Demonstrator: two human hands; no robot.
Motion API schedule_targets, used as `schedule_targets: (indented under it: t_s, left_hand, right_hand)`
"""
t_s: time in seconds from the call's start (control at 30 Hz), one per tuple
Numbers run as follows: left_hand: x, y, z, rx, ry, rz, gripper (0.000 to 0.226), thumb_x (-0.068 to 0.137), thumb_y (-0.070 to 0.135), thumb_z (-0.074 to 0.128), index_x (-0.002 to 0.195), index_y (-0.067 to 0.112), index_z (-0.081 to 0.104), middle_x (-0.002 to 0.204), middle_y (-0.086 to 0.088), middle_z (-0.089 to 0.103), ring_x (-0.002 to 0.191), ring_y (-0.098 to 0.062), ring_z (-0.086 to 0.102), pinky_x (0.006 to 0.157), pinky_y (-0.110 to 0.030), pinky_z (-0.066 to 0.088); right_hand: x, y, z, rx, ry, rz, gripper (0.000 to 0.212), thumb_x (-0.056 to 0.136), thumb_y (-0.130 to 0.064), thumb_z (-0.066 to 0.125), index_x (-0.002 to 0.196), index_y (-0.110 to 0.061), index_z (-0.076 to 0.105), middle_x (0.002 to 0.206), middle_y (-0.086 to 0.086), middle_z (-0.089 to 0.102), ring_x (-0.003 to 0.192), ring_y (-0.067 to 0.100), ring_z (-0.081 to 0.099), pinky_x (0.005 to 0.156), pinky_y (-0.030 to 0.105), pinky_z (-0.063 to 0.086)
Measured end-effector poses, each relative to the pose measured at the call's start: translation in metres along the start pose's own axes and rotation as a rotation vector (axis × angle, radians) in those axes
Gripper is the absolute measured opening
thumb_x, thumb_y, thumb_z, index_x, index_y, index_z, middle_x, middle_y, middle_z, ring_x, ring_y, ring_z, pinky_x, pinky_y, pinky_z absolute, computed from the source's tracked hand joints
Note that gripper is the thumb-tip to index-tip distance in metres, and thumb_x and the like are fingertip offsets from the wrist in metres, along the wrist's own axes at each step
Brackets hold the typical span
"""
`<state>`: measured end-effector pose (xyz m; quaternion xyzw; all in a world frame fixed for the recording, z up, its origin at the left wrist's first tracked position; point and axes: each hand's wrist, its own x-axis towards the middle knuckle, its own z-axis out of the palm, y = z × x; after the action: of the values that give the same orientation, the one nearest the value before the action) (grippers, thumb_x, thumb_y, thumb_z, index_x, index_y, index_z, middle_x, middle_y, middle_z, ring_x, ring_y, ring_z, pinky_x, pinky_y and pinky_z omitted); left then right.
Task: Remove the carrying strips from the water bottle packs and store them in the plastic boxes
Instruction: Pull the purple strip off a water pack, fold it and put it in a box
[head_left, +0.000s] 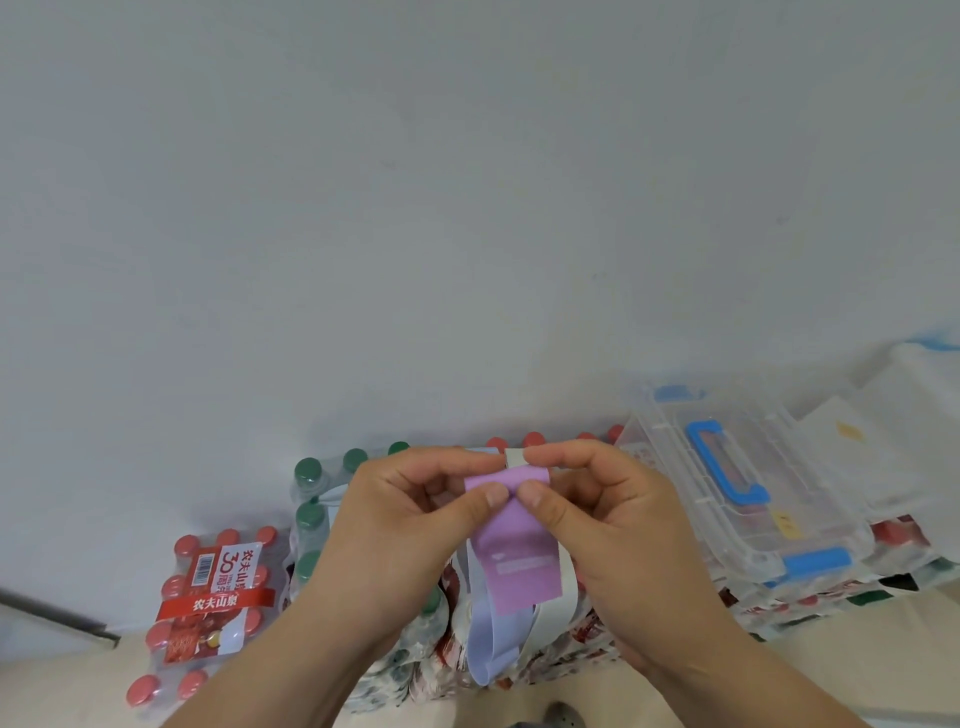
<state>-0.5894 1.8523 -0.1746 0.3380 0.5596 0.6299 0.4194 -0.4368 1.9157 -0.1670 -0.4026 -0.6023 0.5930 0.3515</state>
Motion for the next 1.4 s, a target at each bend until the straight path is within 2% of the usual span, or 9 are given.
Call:
schedule_targets:
  t_s: [0.07,0.17,0.37,0.6,0.77,0.93,1.1,1.27,1.4]
  left_hand:
    - [0.001,0.000,0.002,0.032,0.019,0.005,0.020,0.074,0.002,0.078,0.085,0.018,0.082,0.080,-0.016,0.075,0.073,-0.031,0.070,0.066,-0.033,0.061]
    - [0.002,0.001,0.006,0.049,0.037,0.003,0.024,0.073,0.000,0.079,0.084,0.021,0.082,0.084,-0.023,0.073,0.086,-0.049,0.065,0.076,-0.053,0.058]
    - [0.004,0.006,0.010,-0.048,0.023,-0.052,0.024,0.063,0.020,0.078,0.086,0.019,0.081,0.085,-0.015,0.077,0.081,-0.029,0.072,0.075,-0.036,0.060]
    - [0.007,0.011,0.012,-0.033,0.018,-0.048,0.020,0.072,-0.001,0.078,0.084,0.016,0.080,0.082,-0.021,0.074,0.073,-0.023,0.068,0.067,-0.028,0.060]
    - [0.007,0.015,0.014,-0.077,-0.019,-0.072,0.024,0.065,0.018,0.076,0.088,0.017,0.080,0.083,-0.015,0.077,0.074,-0.023,0.072,0.064,-0.028,0.057]
    - [0.008,0.017,0.015,-0.046,-0.002,-0.049,0.023,0.065,0.014,0.077,0.087,0.019,0.080,0.082,-0.014,0.077,0.075,-0.023,0.072,0.069,-0.029,0.060]
    - [0.009,0.021,0.018,-0.047,0.002,-0.054,0.016,0.074,0.009,0.077,0.088,0.016,0.080,0.078,-0.011,0.076,0.069,-0.019,0.069,0.062,-0.025,0.056]
    - [0.013,0.024,0.021,-0.026,-0.009,-0.033,0.015,0.077,0.002,0.076,0.085,0.014,0.079,0.076,-0.012,0.076,0.068,-0.018,0.070,0.062,-0.023,0.056]
    - [0.016,0.026,0.023,-0.048,-0.024,-0.051,0.018,0.071,0.016,0.078,0.089,0.017,0.079,0.084,-0.021,0.074,0.076,-0.026,0.072,0.066,-0.033,0.058]
  right_hand:
    - [0.000,-0.002,-0.001,0.020,0.003,0.021,0.020,0.081,-0.020,0.075,0.099,-0.028,0.074,0.079,0.011,0.077,0.076,0.023,0.076,0.068,0.038,0.063]
    - [0.002,-0.004,-0.003,0.016,0.032,0.006,0.012,0.084,-0.015,0.074,0.094,-0.022,0.077,0.067,0.005,0.072,0.055,0.006,0.064,0.050,0.019,0.049]
    - [0.004,-0.010,-0.008,0.042,0.040,0.009,0.015,0.085,-0.004,0.073,0.094,-0.017,0.075,0.082,0.007,0.079,0.075,0.017,0.076,0.061,0.024,0.059]
    - [0.004,-0.015,-0.010,0.082,0.056,0.002,0.012,0.085,-0.006,0.072,0.089,-0.016,0.078,0.074,0.007,0.076,0.066,0.012,0.072,0.055,0.019,0.053]
    - [0.007,-0.017,-0.013,0.059,0.068,-0.002,0.020,0.083,-0.002,0.075,0.093,-0.020,0.078,0.080,0.012,0.077,0.074,0.020,0.074,0.064,0.024,0.059]
    - [0.007,-0.019,-0.014,0.070,0.052,0.014,0.015,0.087,-0.004,0.071,0.096,-0.014,0.076,0.070,0.004,0.075,0.064,0.008,0.070,0.058,0.017,0.053]
    - [0.005,-0.022,-0.016,0.057,0.067,0.003,0.016,0.085,0.000,0.072,0.096,-0.012,0.076,0.081,0.005,0.079,0.071,0.011,0.074,0.062,0.018,0.056]
    - [0.006,-0.025,-0.019,0.105,0.075,0.019,0.014,0.085,-0.006,0.071,0.095,-0.015,0.075,0.074,0.003,0.078,0.067,0.010,0.073,0.060,0.018,0.056]
    - [0.008,-0.027,-0.020,0.087,0.086,0.020,0.017,0.085,-0.005,0.072,0.094,-0.019,0.075,0.082,0.005,0.079,0.076,0.014,0.075,0.066,0.023,0.061]
